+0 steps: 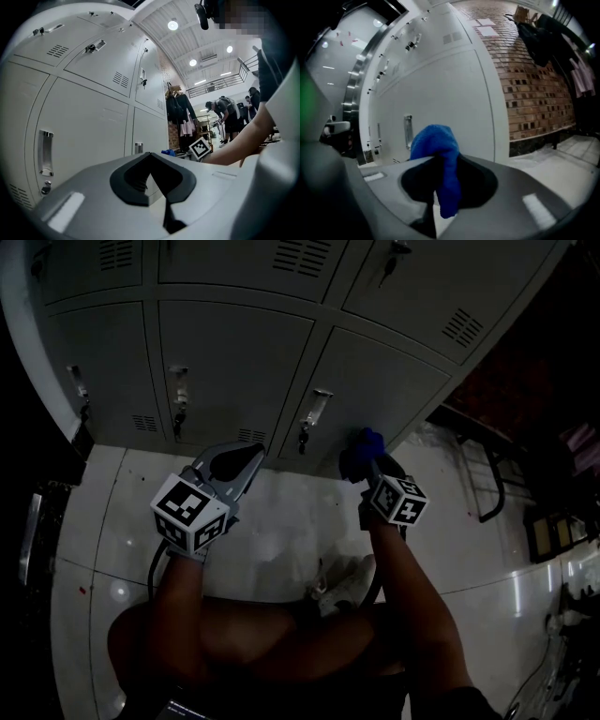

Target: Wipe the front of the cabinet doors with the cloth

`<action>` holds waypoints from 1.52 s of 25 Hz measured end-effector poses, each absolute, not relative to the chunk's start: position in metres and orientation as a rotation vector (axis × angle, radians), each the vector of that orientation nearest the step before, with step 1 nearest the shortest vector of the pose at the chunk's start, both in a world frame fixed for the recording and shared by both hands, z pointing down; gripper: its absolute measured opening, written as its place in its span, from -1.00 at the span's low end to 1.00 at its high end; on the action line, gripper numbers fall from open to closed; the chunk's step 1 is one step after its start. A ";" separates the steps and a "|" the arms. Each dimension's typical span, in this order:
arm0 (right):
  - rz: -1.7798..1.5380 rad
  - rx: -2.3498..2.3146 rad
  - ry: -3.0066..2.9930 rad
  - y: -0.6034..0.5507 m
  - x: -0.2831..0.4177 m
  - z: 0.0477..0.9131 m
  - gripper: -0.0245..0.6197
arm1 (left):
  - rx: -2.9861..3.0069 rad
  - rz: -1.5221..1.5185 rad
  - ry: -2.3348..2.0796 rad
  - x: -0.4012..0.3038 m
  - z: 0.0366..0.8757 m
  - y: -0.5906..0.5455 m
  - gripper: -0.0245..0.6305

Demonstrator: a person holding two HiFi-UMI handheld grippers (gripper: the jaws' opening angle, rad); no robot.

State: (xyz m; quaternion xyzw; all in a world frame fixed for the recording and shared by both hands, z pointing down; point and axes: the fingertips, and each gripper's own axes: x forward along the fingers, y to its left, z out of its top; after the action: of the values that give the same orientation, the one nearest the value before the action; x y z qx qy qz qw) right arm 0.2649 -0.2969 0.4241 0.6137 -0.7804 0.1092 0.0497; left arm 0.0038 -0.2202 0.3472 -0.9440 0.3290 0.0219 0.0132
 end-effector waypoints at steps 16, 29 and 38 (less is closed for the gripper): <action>-0.011 1.201 -2.838 -0.195 0.116 0.349 -0.69 | -2.907 0.011 0.937 0.017 0.344 -0.205 -0.93; 0.034 1.104 -2.901 -0.183 0.099 0.358 -0.69 | -2.915 -0.040 0.884 0.036 0.357 -0.195 -0.93; 0.056 1.118 -2.908 -0.185 0.103 0.357 -0.69 | -2.941 -0.050 0.871 0.044 0.363 -0.192 -0.93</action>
State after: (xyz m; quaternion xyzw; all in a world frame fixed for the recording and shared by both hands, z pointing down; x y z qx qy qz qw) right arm 0.1035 -0.1848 0.3570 0.3588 -0.9331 0.0179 0.0130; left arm 0.0439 -0.1918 0.3628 -0.9580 0.2838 -0.0163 0.0371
